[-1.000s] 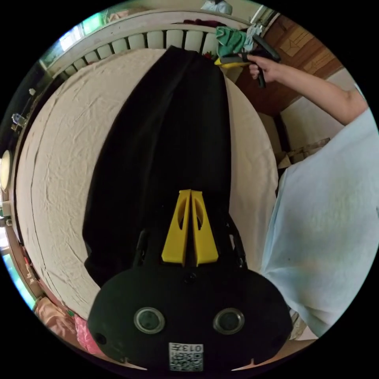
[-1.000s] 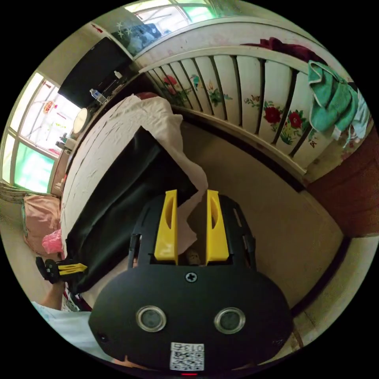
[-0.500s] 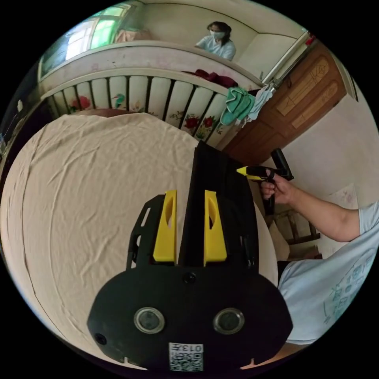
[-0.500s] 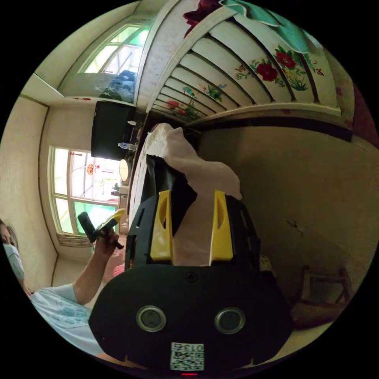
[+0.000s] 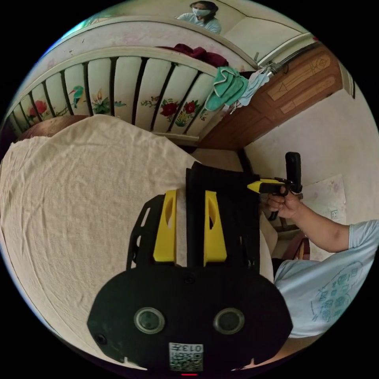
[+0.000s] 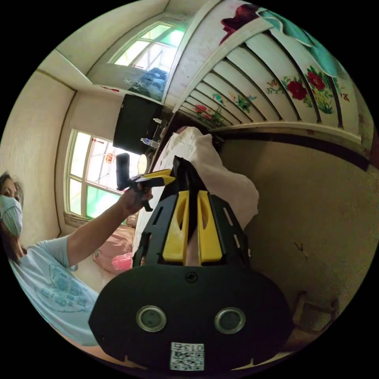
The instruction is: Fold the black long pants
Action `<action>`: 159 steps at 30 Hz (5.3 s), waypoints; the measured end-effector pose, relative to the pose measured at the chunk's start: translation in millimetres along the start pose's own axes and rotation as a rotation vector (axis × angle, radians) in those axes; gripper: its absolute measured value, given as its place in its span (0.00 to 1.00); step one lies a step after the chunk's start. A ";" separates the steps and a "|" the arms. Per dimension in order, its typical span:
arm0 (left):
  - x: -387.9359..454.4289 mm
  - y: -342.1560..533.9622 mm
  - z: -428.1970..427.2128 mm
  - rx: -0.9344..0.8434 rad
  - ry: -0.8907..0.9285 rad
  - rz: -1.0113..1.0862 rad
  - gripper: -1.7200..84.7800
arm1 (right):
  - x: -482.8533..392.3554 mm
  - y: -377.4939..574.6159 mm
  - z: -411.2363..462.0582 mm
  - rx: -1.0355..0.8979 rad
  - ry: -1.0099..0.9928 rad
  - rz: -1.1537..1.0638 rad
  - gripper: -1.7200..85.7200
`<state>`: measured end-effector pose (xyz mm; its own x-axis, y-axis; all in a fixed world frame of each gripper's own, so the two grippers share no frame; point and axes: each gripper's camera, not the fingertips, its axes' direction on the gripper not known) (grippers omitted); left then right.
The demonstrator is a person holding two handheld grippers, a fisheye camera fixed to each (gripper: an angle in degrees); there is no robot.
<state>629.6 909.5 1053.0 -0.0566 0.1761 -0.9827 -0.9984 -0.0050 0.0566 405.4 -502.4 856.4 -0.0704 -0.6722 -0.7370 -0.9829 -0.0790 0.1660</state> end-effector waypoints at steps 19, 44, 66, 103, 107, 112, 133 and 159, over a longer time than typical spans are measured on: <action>20.1 17.4 -7.7 -0.059 -0.039 0.078 0.12 | -32.5 45.4 27.7 0.007 0.103 -0.166 0.05; 139.2 355.3 -269.6 0.583 -0.141 0.129 0.02 | -283.1 245.7 126.6 -0.195 -0.150 -0.858 0.06; 206.1 664.5 -260.3 0.566 -0.222 -0.830 0.20 | -353.1 524.0 372.2 -0.648 -0.080 -1.428 0.13; 345.9 601.2 -250.5 0.294 -0.304 -1.037 0.07 | -245.7 559.4 524.4 -0.898 0.127 -1.645 0.06; 365.3 627.6 -262.8 0.319 -0.287 -1.077 0.07 | -245.7 575.4 544.2 -0.890 0.108 -1.662 0.04; 400.0 653.7 -276.1 0.384 -0.313 -1.089 0.08 | -252.6 561.4 546.5 -0.876 0.048 -1.597 0.02; 433.7 660.6 -282.2 0.438 -0.391 -1.126 0.02 | -258.9 577.1 651.1 -0.822 0.088 -1.776 0.03; 575.6 1012.7 -303.8 1.155 -0.446 -1.864 0.16 | -481.9 729.0 863.6 -1.525 -0.414 -1.739 0.17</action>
<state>-415.6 706.7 491.2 0.8274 -0.5600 0.0428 0.5294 0.7521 -0.3925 -424.0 399.6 766.9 0.1649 0.7107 -0.6839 0.6286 -0.6101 -0.4824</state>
